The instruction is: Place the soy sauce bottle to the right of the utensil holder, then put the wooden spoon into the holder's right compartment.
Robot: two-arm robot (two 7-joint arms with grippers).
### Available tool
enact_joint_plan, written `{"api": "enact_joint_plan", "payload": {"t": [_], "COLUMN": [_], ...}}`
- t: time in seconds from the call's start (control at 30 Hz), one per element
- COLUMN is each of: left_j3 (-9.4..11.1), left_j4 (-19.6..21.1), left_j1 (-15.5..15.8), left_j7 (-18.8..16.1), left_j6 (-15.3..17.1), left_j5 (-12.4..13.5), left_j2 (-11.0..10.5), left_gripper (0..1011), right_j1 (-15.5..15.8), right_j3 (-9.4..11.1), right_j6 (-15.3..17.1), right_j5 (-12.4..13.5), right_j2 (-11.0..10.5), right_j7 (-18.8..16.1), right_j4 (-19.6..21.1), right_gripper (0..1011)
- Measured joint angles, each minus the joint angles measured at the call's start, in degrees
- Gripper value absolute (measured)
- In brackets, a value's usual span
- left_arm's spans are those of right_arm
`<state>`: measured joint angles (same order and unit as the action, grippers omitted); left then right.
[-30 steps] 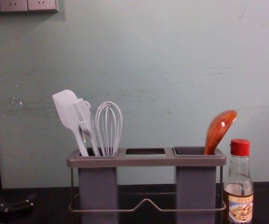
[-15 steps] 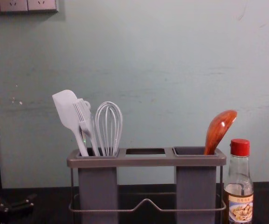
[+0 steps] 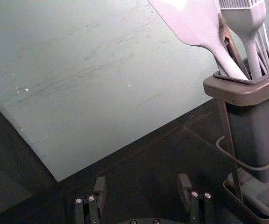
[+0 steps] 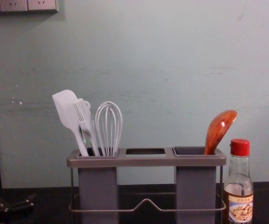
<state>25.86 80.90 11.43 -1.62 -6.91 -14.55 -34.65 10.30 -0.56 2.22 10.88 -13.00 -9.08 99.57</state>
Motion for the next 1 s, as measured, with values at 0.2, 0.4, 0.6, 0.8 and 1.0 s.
{"api": "enact_joint_plan", "payload": {"t": [0.2,0.4,0.6,0.8,1.0], "left_j3": [0.0,0.0,0.0,0.0,0.0], "left_j4": [0.0,0.0,0.0,0.0,0.0], "left_j1": [0.0,0.0,0.0,0.0,0.0], "left_j7": [0.0,0.0,0.0,0.0,0.0], "left_j6": [0.0,0.0,0.0,0.0,0.0], "left_j5": [0.0,0.0,0.0,0.0,0.0], "left_j2": [0.0,0.0,0.0,0.0,0.0], "left_gripper": [1005,1005,1005,1005,1005], "right_j1": [0.0,0.0,0.0,0.0,0.0], "right_j3": [0.0,0.0,0.0,0.0,0.0], "right_j6": [0.0,0.0,0.0,0.0,0.0], "right_j5": [0.0,0.0,0.0,0.0,0.0], "right_j2": [0.0,0.0,0.0,0.0,0.0], "right_j7": [0.0,0.0,0.0,0.0,0.0], "right_j4": [0.0,0.0,0.0,0.0,0.0], "right_gripper": [1004,1004,1004,1004,1004]}}
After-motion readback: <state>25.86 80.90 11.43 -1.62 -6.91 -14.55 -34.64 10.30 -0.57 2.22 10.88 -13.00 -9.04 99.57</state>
